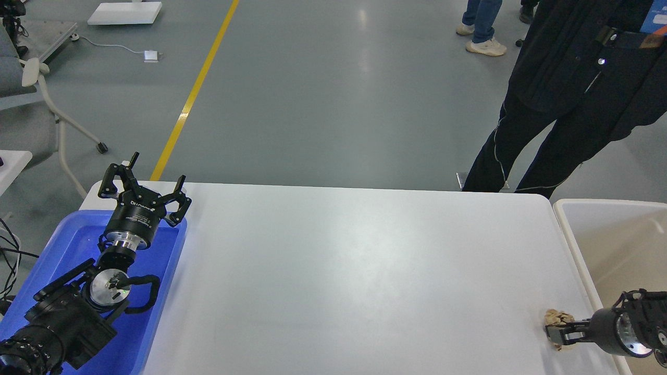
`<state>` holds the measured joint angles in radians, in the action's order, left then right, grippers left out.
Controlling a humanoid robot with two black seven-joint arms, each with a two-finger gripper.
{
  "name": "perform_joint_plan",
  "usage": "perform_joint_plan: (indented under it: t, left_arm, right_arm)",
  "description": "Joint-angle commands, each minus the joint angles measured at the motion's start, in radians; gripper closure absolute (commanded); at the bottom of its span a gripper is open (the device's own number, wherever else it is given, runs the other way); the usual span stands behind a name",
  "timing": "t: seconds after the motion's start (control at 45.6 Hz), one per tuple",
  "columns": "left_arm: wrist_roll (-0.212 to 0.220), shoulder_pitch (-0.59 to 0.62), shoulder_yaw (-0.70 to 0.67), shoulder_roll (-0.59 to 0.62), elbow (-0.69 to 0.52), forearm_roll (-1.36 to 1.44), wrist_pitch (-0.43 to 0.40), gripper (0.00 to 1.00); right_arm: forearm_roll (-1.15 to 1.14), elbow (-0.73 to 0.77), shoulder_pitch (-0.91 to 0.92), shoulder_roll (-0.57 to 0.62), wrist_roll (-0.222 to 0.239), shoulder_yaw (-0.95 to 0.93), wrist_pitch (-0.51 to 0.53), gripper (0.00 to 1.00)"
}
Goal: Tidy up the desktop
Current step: 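Close the right gripper on the crumpled paper ball, then lift the paper ball with the right gripper and carry it over the bin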
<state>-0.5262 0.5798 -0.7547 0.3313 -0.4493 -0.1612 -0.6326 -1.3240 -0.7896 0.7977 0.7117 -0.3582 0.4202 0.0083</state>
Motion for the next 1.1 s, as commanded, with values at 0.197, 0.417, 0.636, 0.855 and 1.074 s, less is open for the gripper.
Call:
perform_joint_plan:
  t: [0.197, 0.417, 0.636, 0.855, 1.074]
  left_arm:
    - [0.000, 0.000, 0.000, 0.000, 0.000, -0.001, 0.001, 0.00]
    - [0.000, 0.000, 0.000, 0.000, 0.000, 0.000, 0.001, 0.00]
    - [0.000, 0.000, 0.000, 0.000, 0.000, 0.000, 0.001, 0.00]
    - [0.000, 0.000, 0.000, 0.000, 0.000, -0.001, 0.001, 0.00]
    - [0.000, 0.000, 0.000, 0.000, 0.000, -0.001, 0.001, 0.00]
  right_arm:
    - [0.003, -0.010, 0.024, 0.003, -0.002, -0.009, 0.016, 1.00]
    - [0.011, -0.066, 0.034, 0.058, -0.022, -0.127, 0.015, 1.00]
    - [0.071, -0.350, 0.067, 0.247, -0.051, -0.308, 0.019, 1.00]
    - [0.324, -0.438, 0.234, 0.376, -0.065, -0.322, 0.136, 1.00]
    - [0.462, -0.438, 0.373, 0.471, -0.064, -0.415, 0.312, 1.00]
